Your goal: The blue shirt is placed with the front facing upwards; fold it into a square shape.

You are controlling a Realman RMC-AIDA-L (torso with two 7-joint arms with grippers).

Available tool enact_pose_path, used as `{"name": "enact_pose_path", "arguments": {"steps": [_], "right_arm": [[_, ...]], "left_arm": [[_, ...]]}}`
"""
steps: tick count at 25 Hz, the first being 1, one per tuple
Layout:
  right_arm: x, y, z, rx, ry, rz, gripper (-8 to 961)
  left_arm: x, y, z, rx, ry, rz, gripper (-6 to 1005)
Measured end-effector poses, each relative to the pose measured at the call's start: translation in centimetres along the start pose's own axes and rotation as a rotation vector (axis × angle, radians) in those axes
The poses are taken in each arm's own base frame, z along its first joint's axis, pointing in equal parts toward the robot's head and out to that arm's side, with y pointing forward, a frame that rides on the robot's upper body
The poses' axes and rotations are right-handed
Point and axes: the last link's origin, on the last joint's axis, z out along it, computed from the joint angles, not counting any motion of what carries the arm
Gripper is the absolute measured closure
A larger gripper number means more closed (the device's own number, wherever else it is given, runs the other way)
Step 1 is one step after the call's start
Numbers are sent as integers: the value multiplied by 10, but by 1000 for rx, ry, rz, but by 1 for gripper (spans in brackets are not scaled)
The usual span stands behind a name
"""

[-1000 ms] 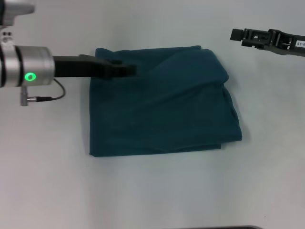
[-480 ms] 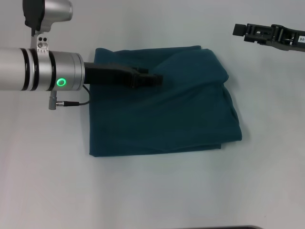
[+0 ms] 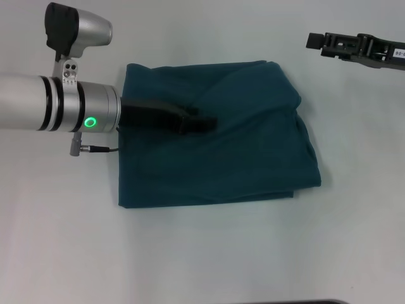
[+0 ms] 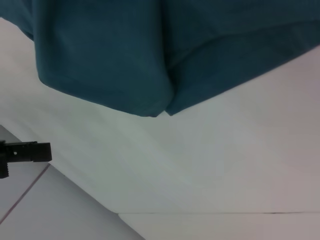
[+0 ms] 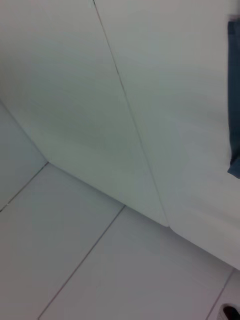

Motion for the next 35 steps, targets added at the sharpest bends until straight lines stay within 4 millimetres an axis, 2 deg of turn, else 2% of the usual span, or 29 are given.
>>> {"name": "enact_pose_path", "arguments": {"steps": [9,17,25,35], "right_arm": [[6,7,1,-52,28,-17,186],[25,12,3,-96,119,-5,187],[54,9,-13,-100,255,103,187],[69,0,-28,-63,270,175,187]], "left_arm": [[8,6,-18,-57,50,23,458],[-2,-6,-38,-2,111,-16,458],[-7,-9,-38,16,116,-21,457],[-6,-9,-35,18,114,-16,458]]}}
